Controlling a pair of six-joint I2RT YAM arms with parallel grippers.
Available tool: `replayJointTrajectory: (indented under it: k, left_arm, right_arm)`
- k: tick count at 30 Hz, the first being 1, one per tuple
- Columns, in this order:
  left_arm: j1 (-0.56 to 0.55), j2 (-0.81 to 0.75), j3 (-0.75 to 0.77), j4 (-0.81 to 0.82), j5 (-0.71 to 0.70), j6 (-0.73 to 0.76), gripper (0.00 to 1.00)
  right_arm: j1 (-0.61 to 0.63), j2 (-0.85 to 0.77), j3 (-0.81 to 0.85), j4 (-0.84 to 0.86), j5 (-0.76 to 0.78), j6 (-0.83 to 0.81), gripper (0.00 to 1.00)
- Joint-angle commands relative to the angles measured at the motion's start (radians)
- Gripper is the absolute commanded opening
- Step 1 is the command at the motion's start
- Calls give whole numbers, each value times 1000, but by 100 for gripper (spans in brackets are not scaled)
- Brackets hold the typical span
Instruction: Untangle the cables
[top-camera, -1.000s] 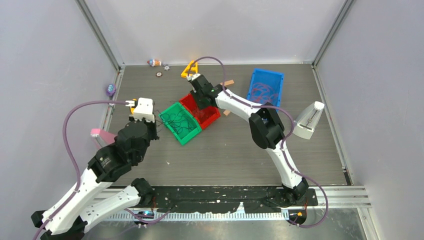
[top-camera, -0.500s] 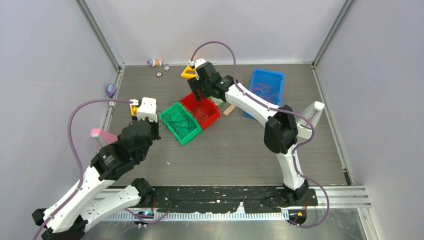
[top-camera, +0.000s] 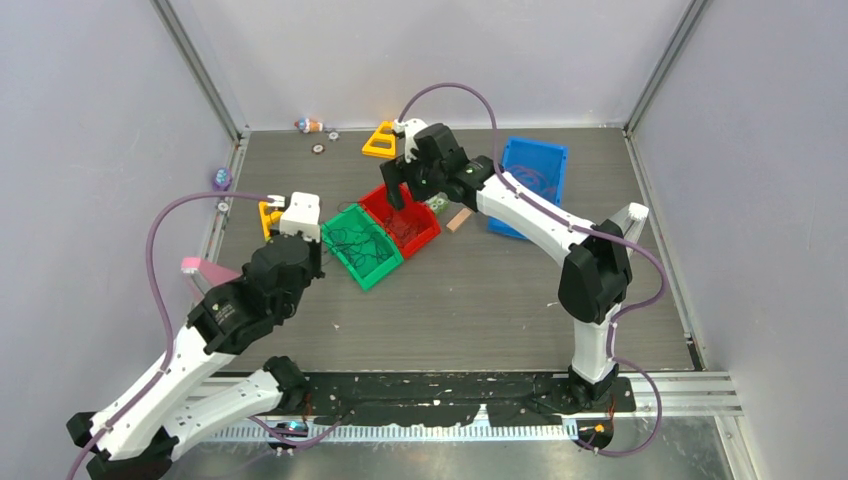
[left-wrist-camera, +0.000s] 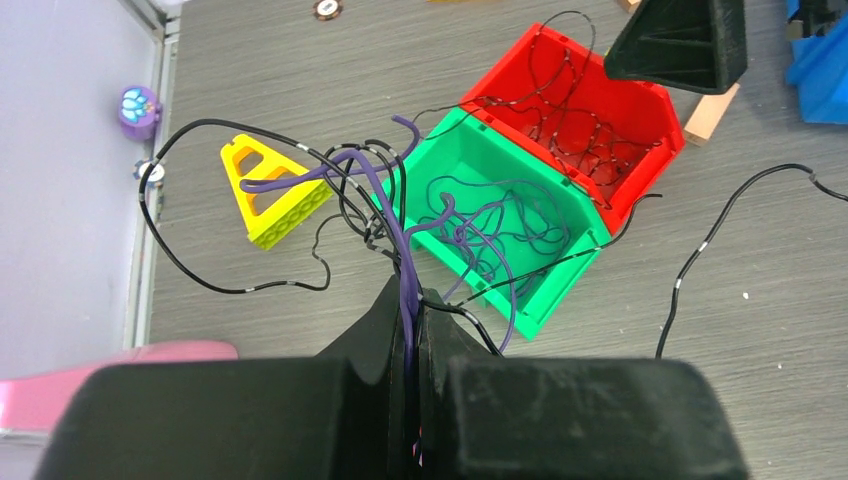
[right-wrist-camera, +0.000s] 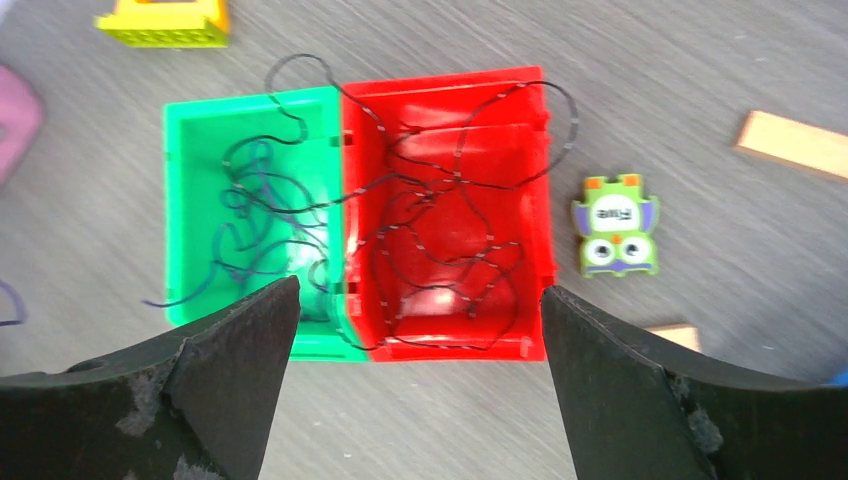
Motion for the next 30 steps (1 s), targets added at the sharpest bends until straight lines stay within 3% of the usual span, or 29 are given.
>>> replayJointTrajectory:
  k: [1, 6, 9, 13, 19, 25, 30]
  left_arm:
    - [27, -19, 62, -24, -53, -12, 0]
    - [38, -42, 67, -42, -99, -6, 0]
    - [40, -54, 67, -44, -118, 4, 0]
    - [43, -67, 65, -47, -135, 9, 0]
    - [45, -87, 54, -51, -147, 14, 0]
    - [49, -109, 43, -63, -168, 24, 0]
    - [53, -114, 38, -56, -168, 30, 0]
  right_arm:
    - [3, -51, -12, 99, -125, 200, 95]
    - [6, -58, -47, 192, -75, 536, 95]
    - [12, -93, -162, 325, -28, 841, 95]
    - [45, -147, -260, 425, 100, 1060, 95]
    - [63, -39, -141, 430, 69, 1128, 99]
    - [75, 52, -82, 409, 63, 1139, 77]
    - [77, 57, -87, 379, 77, 1135, 76]
